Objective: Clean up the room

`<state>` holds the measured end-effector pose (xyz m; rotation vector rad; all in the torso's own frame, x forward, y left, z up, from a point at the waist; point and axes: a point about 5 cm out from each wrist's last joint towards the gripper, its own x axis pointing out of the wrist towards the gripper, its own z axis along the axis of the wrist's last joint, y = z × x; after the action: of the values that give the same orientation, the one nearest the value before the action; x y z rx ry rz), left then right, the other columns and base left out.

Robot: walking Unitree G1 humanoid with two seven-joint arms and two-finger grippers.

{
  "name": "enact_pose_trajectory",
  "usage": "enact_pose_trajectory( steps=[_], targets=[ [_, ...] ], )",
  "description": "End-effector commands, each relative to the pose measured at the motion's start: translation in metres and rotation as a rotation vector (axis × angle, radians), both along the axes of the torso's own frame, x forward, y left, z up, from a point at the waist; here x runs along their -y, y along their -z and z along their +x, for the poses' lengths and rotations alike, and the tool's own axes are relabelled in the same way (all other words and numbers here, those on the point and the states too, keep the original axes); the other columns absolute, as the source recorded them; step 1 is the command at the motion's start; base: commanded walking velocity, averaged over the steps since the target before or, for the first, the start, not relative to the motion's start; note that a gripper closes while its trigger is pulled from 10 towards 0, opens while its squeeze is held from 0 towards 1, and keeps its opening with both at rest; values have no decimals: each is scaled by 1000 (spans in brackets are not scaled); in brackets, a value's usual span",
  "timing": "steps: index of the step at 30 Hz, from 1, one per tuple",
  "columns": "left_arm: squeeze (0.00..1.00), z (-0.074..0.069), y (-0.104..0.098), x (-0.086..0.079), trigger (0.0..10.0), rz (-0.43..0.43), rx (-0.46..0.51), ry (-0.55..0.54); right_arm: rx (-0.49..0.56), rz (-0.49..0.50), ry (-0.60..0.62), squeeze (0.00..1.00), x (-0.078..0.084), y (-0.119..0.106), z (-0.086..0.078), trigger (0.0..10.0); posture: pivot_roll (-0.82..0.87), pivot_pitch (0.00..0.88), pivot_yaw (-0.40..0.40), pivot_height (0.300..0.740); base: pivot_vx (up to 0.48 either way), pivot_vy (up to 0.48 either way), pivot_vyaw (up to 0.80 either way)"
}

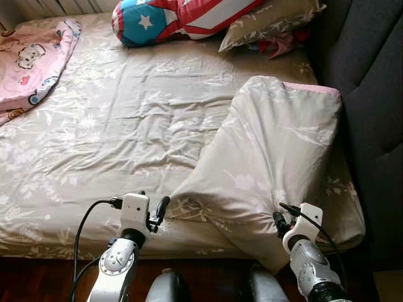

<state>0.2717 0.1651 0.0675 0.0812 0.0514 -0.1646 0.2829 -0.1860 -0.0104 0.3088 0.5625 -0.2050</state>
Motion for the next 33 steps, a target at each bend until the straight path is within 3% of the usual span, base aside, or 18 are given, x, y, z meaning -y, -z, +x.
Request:
enact_pose_trajectory(
  steps=[1, 23, 27, 28, 30, 31, 33],
  targets=[
    [0, -6, 9, -4, 10000, 4, -33, -12, -158, 24, -14, 0, -9, 30, -30, 0, -107, 242, 80, 671, 0, 0, 0],
    [0, -3, 11, -2, 10000, -2, -25, -23, -119, -47, 16, 0, 6, 22, -23, 0, -117, 229, 70, 671, 0, 0, 0],
    [0, -2, 11, -1, 10000, -3, -25, -21, -99, -125, 53, 0, 22, 16, -21, 0, -119, 224, 71, 671, 0, 0, 0],
    [0, -2, 11, -1, 10000, -3, -26, -21, -75, -180, 91, 0, 35, 9, -17, 0, -120, 221, 71, 671, 0, 0, 0],
    [0, -2, 11, -1, 10000, -3, -27, -21, -68, -215, 113, 0, 42, 6, -16, 0, -121, 220, 72, 671, 0, 0, 0],
    [0, -2, 11, -1, 10000, -3, -27, -21, -61, -249, 134, 0, 50, 2, -15, 0, -121, 220, 72, 671, 0, 0, 0],
    [0, -2, 12, -1, 10000, -2, -27, -19, -21, -376, 236, 0, 82, -16, -11, 0, -129, 213, 73, 671, 0, 0, 0]
  ],
)
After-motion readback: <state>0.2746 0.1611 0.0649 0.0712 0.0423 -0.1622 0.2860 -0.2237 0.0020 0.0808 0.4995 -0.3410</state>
